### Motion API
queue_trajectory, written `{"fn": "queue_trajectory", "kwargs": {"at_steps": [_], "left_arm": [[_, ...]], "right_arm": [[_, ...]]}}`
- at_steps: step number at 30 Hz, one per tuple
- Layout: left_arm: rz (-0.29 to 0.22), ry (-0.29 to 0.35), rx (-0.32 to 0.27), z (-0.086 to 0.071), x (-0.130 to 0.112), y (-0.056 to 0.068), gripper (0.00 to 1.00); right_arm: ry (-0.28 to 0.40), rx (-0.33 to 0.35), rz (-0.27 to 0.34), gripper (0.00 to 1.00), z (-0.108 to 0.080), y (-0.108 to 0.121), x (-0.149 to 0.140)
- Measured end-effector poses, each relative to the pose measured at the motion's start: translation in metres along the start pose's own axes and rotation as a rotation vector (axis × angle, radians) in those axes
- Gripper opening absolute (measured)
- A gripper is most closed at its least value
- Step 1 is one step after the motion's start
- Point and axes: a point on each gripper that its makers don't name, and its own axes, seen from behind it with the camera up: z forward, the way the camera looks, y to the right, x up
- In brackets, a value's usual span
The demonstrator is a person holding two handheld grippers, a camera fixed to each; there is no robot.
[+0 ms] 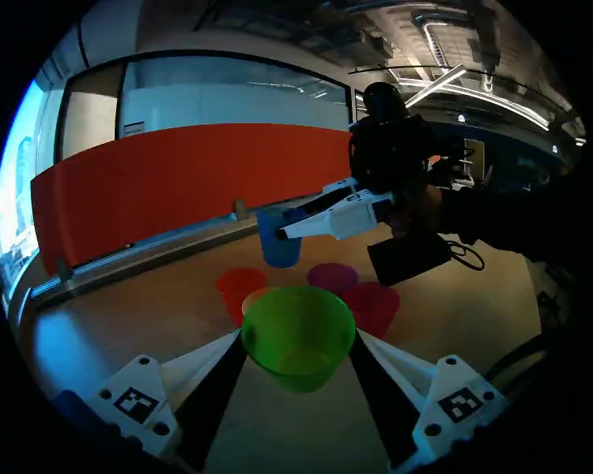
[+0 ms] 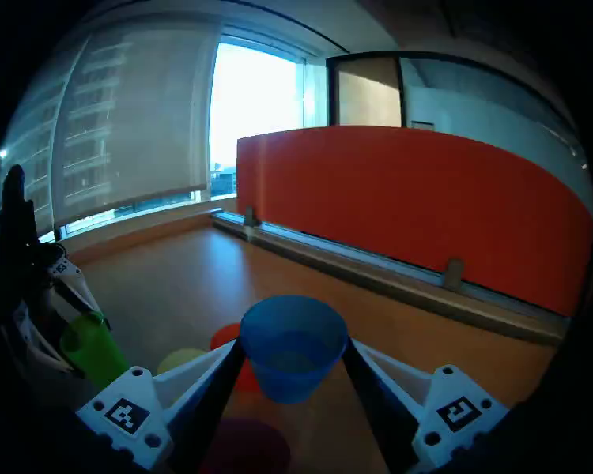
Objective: Pour water
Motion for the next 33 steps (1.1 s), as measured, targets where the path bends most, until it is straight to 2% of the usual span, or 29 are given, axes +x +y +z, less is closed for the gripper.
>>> {"fn": "queue_trajectory", "kwargs": {"at_steps": [5,11,17,23,33], "left_arm": [[-0.013,0.025,0.014,-0.009,0.01,0.001,0.87],[-0.008,0.065,0.02,-0.024,0.026,0.008,0.87],[0.0,0.117,0.026,-0.042,0.045,0.02,0.87],[-0.013,0.166,0.028,-0.058,0.061,0.035,0.87],[-0.007,0.198,0.024,-0.077,0.072,0.055,0.87]], "right_arm": [[0.061,-0.008,0.018,0.9,-0.018,-0.01,0.016],[0.117,-0.014,0.022,0.9,-0.047,-0.025,0.032],[0.156,-0.027,0.003,0.9,-0.077,-0.041,0.045],[0.196,-0.034,-0.02,0.9,-0.106,-0.059,0.054],[0.255,-0.038,-0.025,0.9,-0.149,-0.086,0.061]]}}
